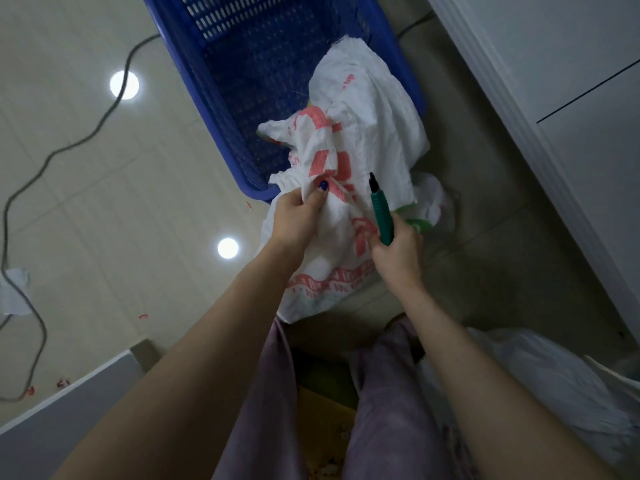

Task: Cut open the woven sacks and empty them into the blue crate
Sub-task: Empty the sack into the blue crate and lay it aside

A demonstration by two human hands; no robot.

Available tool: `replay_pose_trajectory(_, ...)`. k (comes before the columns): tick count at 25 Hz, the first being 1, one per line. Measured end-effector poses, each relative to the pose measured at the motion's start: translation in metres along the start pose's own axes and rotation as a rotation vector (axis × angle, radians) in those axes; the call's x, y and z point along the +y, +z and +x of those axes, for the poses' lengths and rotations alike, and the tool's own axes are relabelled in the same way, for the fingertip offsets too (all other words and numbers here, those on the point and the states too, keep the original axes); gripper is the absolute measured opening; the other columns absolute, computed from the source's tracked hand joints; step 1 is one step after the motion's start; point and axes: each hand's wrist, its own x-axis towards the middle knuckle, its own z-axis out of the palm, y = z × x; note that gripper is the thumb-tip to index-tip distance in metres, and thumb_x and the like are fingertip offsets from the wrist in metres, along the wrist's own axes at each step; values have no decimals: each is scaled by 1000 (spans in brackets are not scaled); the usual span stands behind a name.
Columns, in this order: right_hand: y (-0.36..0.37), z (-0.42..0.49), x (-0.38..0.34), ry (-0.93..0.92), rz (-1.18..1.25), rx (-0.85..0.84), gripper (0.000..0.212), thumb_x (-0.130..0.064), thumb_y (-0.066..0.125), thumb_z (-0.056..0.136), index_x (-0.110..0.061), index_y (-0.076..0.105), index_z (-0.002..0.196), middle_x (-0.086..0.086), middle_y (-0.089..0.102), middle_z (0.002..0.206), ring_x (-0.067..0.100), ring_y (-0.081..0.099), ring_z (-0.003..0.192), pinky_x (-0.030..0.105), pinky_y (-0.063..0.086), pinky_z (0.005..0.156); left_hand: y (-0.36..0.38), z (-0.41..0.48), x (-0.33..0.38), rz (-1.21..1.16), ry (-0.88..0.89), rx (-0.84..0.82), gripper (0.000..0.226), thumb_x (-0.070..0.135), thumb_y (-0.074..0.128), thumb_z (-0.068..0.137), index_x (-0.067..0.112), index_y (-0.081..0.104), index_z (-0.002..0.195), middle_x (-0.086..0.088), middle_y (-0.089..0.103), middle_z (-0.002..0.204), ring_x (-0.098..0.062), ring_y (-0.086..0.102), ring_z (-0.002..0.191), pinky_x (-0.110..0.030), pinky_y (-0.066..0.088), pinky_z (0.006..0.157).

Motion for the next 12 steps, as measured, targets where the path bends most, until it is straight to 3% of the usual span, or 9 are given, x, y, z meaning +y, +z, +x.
replay_pose_trajectory(2, -8, 1, -3, 31, 25, -14, 14, -9, 66, 86, -14, 55, 93, -10, 48, 73, 7, 49, 69, 14, 36, 57, 2, 0, -1, 85, 115, 50, 16, 30, 55, 93, 14, 57, 94, 3, 61, 86, -19, 61, 85, -39, 54, 84)
replay_pose_trajectory(4, -19, 1, -10, 75, 78, 4, 15, -9, 69, 83, -13, 56, 91, -5, 53, 75, 6, 52, 68, 14, 39, 56, 8, -5, -5, 217, 265, 112, 26, 37, 56, 92, 17, 48, 106, 8, 53, 92, -13, 56, 88, -35, 52, 84)
replay_pose_trajectory(8, -32, 3, -45, 55, 196, 15, 30, -7, 73, 79, -23, 48, 71, -9, 52, 68, -6, 51, 58, 4, 37, 49, 10, -27, -29, 378, 416, 331, 51, 53, 51, 84, 10, 43, 109, -4, 42, 109, -18, 43, 101, -35, 42, 92)
replay_pose_trajectory(12, -27, 16, -77, 88, 368, 68, 38, -6, 73, 74, -28, 42, 68, -12, 49, 66, -3, 48, 55, 5, 38, 49, 13, -42, -73, 545, 499, 225, 76, 53, 54, 78, -1, 41, 130, -18, 37, 136, -28, 36, 127, -36, 29, 106)
